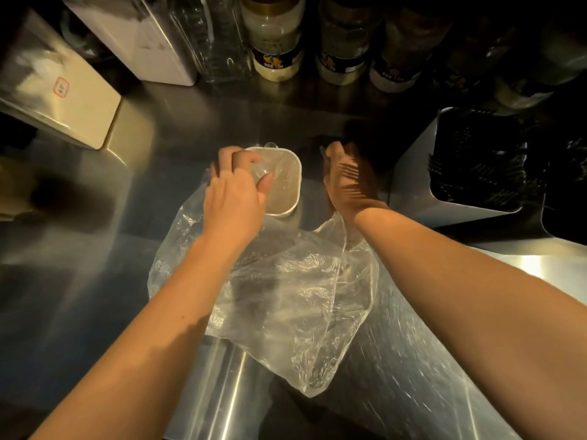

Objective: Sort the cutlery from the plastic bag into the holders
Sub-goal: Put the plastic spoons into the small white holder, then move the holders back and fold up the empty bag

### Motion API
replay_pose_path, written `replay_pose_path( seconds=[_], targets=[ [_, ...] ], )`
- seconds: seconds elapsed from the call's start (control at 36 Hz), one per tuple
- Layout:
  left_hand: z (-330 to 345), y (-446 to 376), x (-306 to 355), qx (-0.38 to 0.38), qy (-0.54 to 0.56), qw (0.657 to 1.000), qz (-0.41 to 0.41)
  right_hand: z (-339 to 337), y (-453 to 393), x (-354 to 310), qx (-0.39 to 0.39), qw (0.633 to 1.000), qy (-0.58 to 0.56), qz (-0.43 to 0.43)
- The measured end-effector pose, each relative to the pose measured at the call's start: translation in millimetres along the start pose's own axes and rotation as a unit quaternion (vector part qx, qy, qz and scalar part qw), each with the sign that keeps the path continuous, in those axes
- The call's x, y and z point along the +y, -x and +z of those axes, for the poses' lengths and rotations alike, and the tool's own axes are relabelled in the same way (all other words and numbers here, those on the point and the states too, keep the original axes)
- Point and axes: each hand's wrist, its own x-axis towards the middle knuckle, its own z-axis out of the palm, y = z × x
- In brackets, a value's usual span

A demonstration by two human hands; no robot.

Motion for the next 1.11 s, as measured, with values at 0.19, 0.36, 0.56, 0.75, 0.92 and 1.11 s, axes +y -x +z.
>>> replay_pose_path(
  seconds=[0.19, 0.36, 0.56, 0.75, 0.92, 1.11],
  targets=[
    [5.7, -5.0, 27.4, -0.056, 0.032, 0.998, 0.001, -56.0, -7.0, -23.4, 0.041, 0.981, -0.163, 0.093],
    [8.4, -10.4, 55.3, -0.164, 0.037, 0.985, -0.035, -107.5, 27.5, -52.3, 0.174, 0.926, -0.333, -0.016],
    [-5.5, 16.9, 58.3, -0.089, 0.194, 0.977, 0.001, -105.9, 57.3, -42.1, -0.033, 0.999, 0.002, -0.003],
    [25.2, 115.1, 5.0, 0.044, 0.094, 0.995, 0.004, -107.5, 92.8, -53.9, 0.084, 0.990, -0.055, -0.095],
    [93.5, 186.9, -16.3, -0.159, -0.142, 0.977, -0.031, -92.6, 151.9, -52.5, -0.002, 0.987, -0.142, -0.072],
    [103.7, 185.9, -11.7, -0.144, -0.172, 0.974, -0.026, -66.9, 201.9, -21.4, -0.244, 0.968, 0.023, 0.050]
  ],
)
